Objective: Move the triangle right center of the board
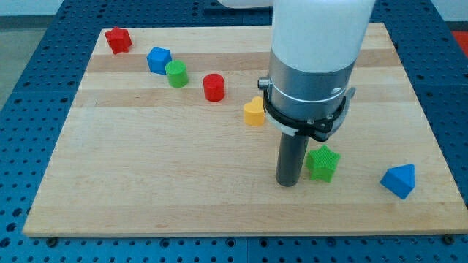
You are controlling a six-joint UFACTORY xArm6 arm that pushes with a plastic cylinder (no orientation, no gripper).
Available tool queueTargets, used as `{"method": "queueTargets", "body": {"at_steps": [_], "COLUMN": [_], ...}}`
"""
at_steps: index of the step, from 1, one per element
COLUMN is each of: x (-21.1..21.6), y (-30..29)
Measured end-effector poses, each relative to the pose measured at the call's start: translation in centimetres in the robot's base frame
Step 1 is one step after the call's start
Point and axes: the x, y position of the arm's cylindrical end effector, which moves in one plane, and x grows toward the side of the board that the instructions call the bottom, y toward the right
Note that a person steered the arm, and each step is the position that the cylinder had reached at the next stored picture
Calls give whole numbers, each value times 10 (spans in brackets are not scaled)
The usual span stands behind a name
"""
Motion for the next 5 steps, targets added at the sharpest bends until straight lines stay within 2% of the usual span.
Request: {"method": "queueTargets", "body": {"at_steps": [2, 3, 4, 5], "x": [-1, 14, 49, 62], "y": [-4, -9, 17, 89]}}
